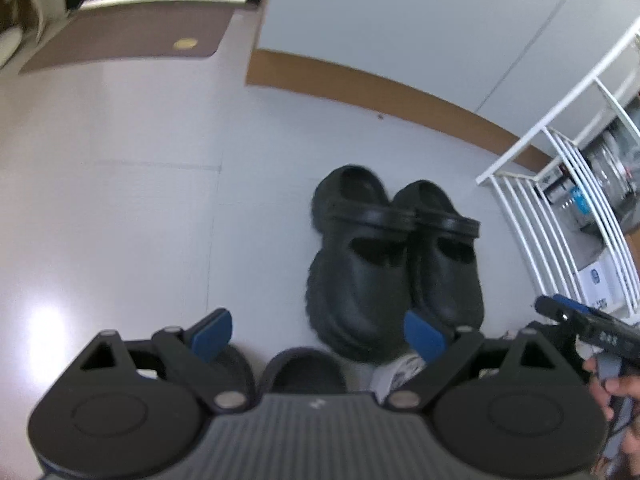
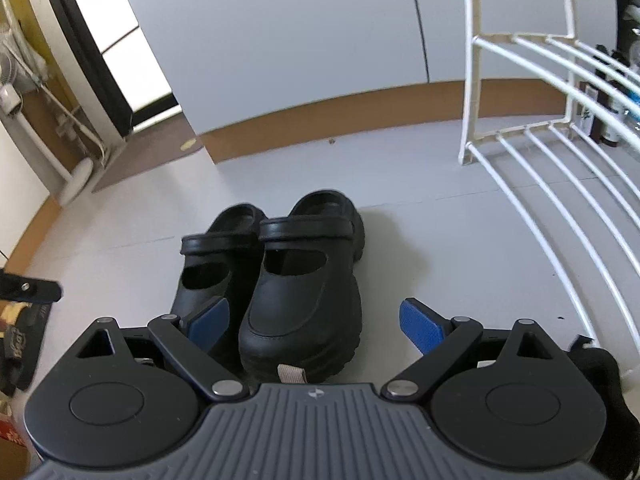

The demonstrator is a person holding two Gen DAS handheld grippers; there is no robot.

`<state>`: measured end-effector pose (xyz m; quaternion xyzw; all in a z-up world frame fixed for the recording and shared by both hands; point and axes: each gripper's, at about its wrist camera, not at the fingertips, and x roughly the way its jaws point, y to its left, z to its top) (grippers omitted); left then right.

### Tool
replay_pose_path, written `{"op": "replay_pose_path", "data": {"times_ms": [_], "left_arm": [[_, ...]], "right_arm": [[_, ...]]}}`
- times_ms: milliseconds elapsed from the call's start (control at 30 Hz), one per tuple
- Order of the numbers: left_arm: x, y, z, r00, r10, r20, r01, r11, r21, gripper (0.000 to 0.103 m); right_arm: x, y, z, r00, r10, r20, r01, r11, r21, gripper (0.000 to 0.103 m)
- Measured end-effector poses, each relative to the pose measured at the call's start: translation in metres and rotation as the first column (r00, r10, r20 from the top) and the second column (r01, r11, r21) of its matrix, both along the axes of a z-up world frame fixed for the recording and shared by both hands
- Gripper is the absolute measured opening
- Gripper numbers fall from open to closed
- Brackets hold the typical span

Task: Organize scattered shoes

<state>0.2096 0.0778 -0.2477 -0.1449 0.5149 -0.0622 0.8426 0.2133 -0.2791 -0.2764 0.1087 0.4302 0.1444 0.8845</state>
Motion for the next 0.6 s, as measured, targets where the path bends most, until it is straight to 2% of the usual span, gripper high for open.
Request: {"op": "replay_pose_path", "data": {"times_ms": [133, 267, 400, 600], "left_arm": [[-0.003, 0.012, -0.004, 1.000, 0.026, -0.009, -0.027, 1.000, -0.016, 0.094], [-0.006, 0.020, -0.006, 0.999, 0.039, -0.015, -0.040, 0.999, -0.029, 0.094], [-0.009, 0.026, -0.007, 0.998, 0.051, -0.025, -0.052, 0.998, -0.035, 0.094], [-0.011, 0.023, -0.007, 0.999, 0.032, -0.031, -0.033, 0.999, -0.040, 0.094]], "right_arm": [[0.028, 0.016, -0.016, 0.999, 0.008, -0.036, -0.008, 1.000, 0.003, 0.095], [0.056, 0.034, -0.037, 0.997, -0.009, -0.082, 0.006, 0.999, -0.044, 0.095], [0.072, 0.050, -0.048, 0.995, -0.036, -0.089, 0.026, 0.994, -0.110, 0.095], [0.082, 0.063, -0.062, 0.992, -0.030, -0.126, 0.013, 0.991, -0.135, 0.095]]}}
